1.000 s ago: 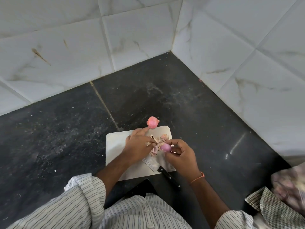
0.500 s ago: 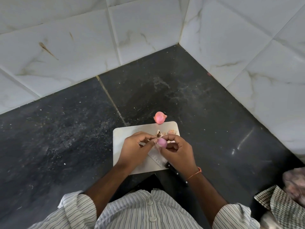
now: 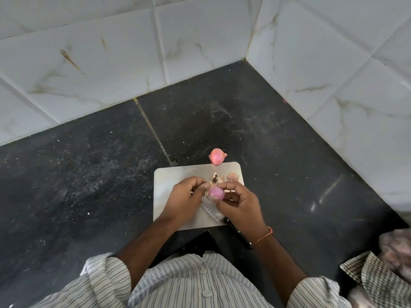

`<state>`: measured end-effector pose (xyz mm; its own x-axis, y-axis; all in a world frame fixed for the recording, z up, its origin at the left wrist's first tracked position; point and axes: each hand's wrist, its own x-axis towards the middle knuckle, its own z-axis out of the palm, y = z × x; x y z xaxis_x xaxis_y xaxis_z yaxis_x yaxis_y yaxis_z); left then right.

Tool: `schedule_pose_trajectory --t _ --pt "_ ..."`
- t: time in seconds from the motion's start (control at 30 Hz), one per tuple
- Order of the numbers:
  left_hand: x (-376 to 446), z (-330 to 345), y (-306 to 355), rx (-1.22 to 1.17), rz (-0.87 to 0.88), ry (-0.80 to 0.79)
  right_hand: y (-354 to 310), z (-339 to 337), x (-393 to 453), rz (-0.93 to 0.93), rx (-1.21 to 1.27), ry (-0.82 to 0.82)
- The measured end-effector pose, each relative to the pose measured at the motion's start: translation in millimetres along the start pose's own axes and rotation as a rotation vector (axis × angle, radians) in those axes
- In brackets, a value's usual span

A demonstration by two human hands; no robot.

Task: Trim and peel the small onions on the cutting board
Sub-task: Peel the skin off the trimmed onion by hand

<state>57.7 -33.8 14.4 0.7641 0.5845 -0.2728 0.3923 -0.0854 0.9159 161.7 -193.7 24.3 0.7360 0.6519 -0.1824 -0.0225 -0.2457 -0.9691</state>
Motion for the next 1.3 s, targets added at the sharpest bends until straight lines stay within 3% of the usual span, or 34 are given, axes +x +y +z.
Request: schedule_pose_trajectory --t 0.3,0.53,0.93,1.13,1.3 --pt "-10 -2 -2 -0.009 0.013 0.014 2 -4 -2 -0.029 0.010 0.058" --pt "-14 0 1 -0.192 -0.073 0.035 5 -6 -1 -0.115 -0.071 0.058" --pt "28 22 -6 0.239 -0.011 -0.112 2 -20 -10 -0.013 0.043 0.101" --pt "45 35 2 0.482 0.101 -0.356 10 -34 -10 0.019 0.043 0.138" --pt "42 31 6 0.400 0.164 -0.208 14 -36 -8 -0.008 0.025 0.141"
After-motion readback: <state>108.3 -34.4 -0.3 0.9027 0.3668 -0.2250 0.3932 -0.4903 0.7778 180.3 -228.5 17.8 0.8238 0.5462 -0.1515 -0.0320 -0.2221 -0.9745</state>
